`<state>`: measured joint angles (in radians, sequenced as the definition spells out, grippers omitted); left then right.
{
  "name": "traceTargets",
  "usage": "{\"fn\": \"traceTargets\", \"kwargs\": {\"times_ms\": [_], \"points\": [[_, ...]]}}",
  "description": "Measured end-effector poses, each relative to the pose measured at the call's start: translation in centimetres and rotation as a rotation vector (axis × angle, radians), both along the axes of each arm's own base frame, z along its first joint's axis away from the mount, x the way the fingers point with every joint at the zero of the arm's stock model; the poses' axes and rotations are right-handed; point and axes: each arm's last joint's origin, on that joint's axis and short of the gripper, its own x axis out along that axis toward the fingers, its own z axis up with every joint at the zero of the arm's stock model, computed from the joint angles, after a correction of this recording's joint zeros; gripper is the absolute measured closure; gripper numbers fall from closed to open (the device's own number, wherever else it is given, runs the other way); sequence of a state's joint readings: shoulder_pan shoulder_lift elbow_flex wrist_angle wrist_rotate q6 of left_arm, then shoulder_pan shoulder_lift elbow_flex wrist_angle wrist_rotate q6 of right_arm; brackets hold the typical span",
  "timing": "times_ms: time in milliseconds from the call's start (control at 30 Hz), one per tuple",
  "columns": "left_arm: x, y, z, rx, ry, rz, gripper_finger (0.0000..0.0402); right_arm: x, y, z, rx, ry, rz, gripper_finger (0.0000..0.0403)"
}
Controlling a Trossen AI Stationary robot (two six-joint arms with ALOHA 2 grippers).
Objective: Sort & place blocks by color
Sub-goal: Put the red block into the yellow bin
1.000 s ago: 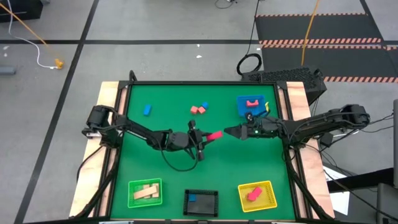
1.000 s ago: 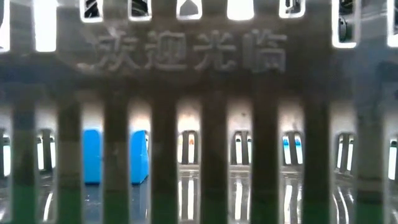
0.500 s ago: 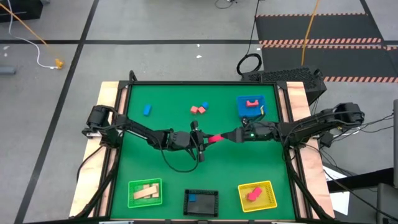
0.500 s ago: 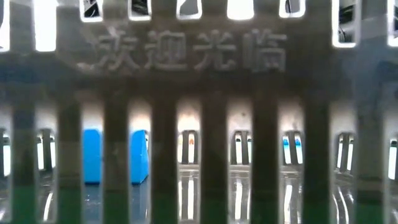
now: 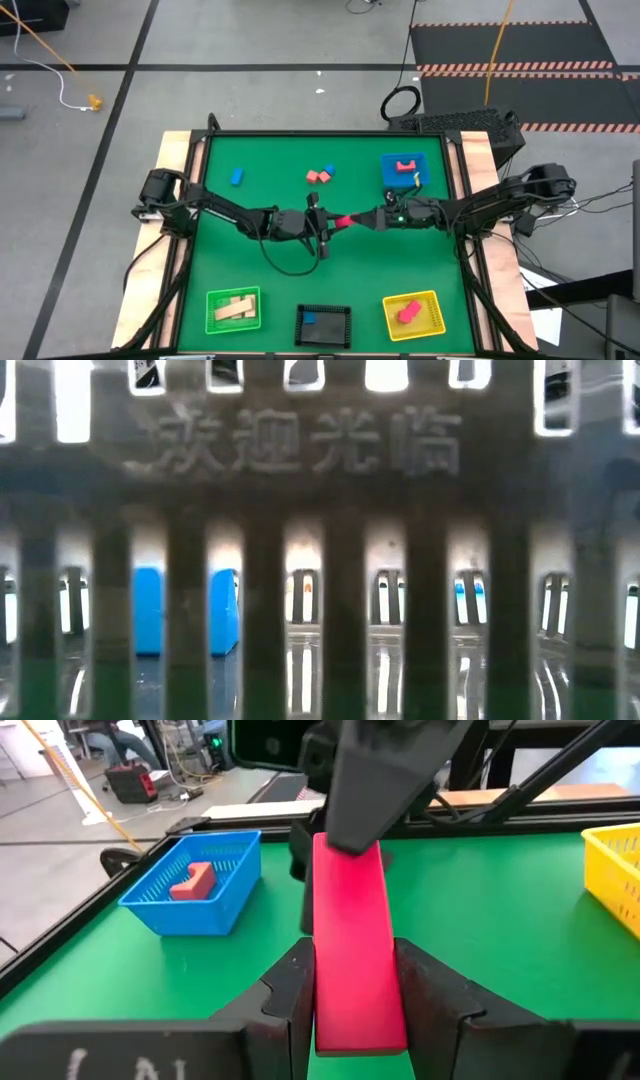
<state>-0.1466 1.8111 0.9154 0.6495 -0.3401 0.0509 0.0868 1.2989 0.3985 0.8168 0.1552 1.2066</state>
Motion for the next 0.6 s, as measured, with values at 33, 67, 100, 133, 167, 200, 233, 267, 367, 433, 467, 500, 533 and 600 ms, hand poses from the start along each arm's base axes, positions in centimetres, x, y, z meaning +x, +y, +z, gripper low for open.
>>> {"fn": "traceTargets", "kwargs": {"times_ms": [33, 67, 100, 133, 167, 200, 233, 267, 367, 433, 467, 500, 533, 600], "points": [[0.00, 0.06, -0.04, 0.001, 0.004, 0.001, 0.0291, 0.04, 0.02, -0.01, 0.001, -0.004, 0.004, 0.0183], [-0.02, 0.06, -0.10, 0.002, 0.011, 0.001, 0.0291, 0.06, 0.04, 0.03, -0.006, -0.010, 0.011, 0.0183], [-0.03, 0.09, -0.17, 0.003, 0.018, 0.002, 0.0291, 0.08, 0.08, 0.10, -0.011, -0.017, 0.024, 0.0183], [-0.05, 0.11, -0.24, 0.004, 0.026, 0.003, 0.0292, 0.08, 0.09, 0.18, -0.010, -0.025, 0.027, 0.0183], [-0.06, 0.11, -0.29, 0.003, 0.031, 0.003, 0.0291, 0.08, 0.09, 0.16, -0.005, -0.024, 0.027, 0.0183], [-0.09, 0.10, -0.38, 0.003, 0.040, 0.003, 0.0291, 0.08, 0.09, 0.15, -0.001, -0.023, 0.026, 0.0183], [-0.10, 0.10, -0.41, 0.003, 0.044, 0.003, 0.0291, 0.08, 0.09, 0.10, -0.002, -0.018, 0.027, 0.0183], [-0.11, 0.10, -0.44, 0.004, 0.047, 0.003, 0.0292, 0.08, 0.09, 0.09, -0.004, -0.017, 0.027, 0.0183], [-0.12, 0.10, -0.46, 0.004, 0.049, 0.004, 0.0291, 0.07, 0.08, 0.07, 0.004, -0.016, 0.025, 0.0186], [-0.12, 0.10, -0.48, 0.004, 0.051, 0.004, 0.0291, 0.07, 0.08, 0.02, 0.024, -0.011, 0.022, 0.0193], [-0.12, 0.10, -0.48, 0.004, 0.051, 0.004, 0.0291, 0.06, 0.08, 0.01, 0.030, -0.011, 0.021, 0.0199], [-0.12, 0.10, -0.47, 0.003, 0.050, 0.004, 0.0291, 0.06, 0.08, 0.01, 0.037, -0.011, 0.020, 0.0206], [-0.12, 0.13, -0.46, 0.003, 0.049, 0.005, 0.0291, 0.06, 0.08, 0.01, 0.042, -0.010, 0.019, 0.0214], [-0.11, 0.16, -0.46, 0.003, 0.049, 0.006, 0.0291, 0.05, 0.08, -0.05, 0.042, -0.005, 0.018, 0.0237]]}}
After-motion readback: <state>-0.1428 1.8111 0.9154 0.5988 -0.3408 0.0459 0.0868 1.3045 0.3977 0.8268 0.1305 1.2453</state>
